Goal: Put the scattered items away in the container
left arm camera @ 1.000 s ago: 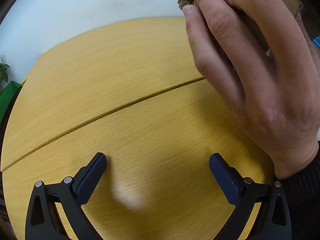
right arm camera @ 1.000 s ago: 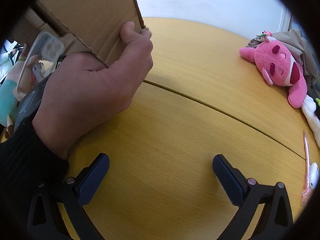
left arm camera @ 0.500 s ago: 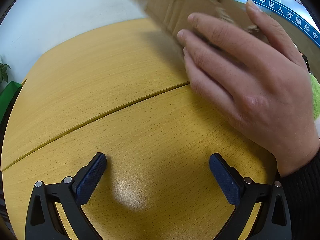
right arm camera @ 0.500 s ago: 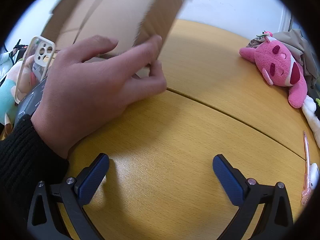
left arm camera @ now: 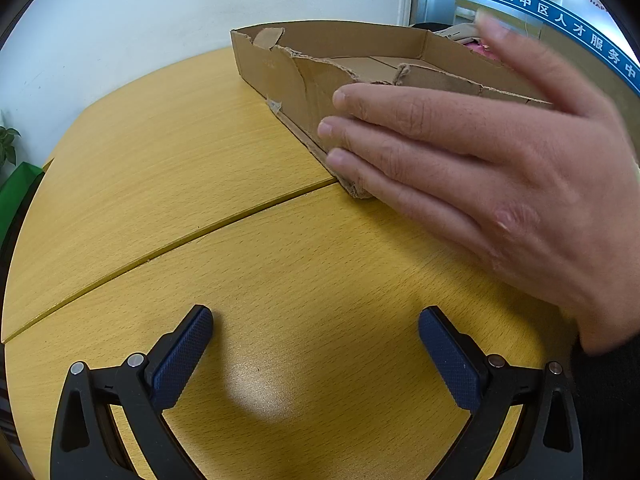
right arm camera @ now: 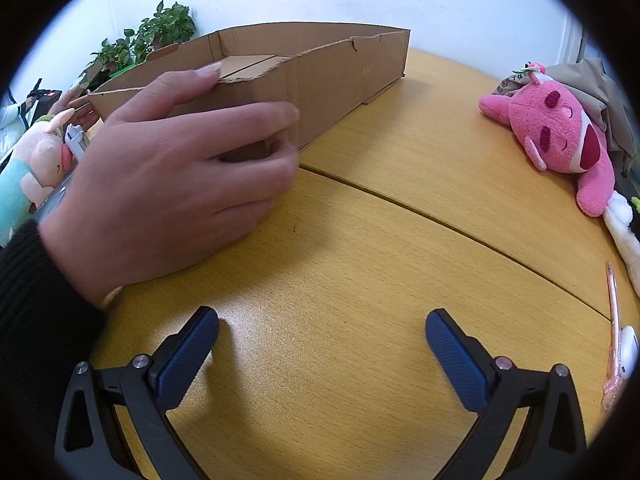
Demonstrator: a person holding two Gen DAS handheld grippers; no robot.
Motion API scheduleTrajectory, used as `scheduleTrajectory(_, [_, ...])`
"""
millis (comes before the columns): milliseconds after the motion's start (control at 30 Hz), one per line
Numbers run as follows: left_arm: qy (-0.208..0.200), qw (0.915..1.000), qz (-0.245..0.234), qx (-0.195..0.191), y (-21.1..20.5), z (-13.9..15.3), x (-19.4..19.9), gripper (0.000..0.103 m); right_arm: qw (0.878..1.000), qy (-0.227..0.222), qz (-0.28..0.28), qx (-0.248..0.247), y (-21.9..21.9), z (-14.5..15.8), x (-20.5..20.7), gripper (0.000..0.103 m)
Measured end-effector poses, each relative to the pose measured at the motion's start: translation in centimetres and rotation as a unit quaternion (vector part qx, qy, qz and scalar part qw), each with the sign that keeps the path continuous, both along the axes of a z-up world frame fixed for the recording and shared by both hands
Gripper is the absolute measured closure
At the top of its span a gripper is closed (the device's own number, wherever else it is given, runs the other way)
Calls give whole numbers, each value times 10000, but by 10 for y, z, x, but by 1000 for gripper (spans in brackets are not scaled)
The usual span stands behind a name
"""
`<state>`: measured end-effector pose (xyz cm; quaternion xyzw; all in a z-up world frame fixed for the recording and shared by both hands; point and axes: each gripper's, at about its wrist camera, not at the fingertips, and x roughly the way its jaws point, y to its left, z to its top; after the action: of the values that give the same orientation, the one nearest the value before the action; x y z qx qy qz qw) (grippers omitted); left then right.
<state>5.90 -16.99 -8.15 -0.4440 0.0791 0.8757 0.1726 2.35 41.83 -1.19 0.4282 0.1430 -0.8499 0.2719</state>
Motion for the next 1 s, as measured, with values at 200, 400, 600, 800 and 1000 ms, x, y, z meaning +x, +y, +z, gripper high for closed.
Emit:
scheduleTrajectory(200, [3, 10000, 5, -2, 1, 1, 4, 0, 10000, 3, 3, 2, 0, 0, 0, 0])
scheduleTrajectory(400, [4, 10000, 10, -3, 2, 0, 5, 0, 10000, 1, 5, 0, 0, 0, 0, 0])
scheduleTrajectory(600, [6, 10000, 15, -4, 2, 3, 8, 0, 10000, 4, 9, 3, 0, 0, 0, 0])
scheduleTrajectory(800, [6, 10000, -10, -4, 2, 3, 9, 0, 10000, 6, 9, 1, 0, 0, 0, 0])
scheduleTrajectory(1000, [2, 9997, -258, -16, 3, 17, 9, 0, 10000, 3, -34, 5, -3, 0, -2, 0])
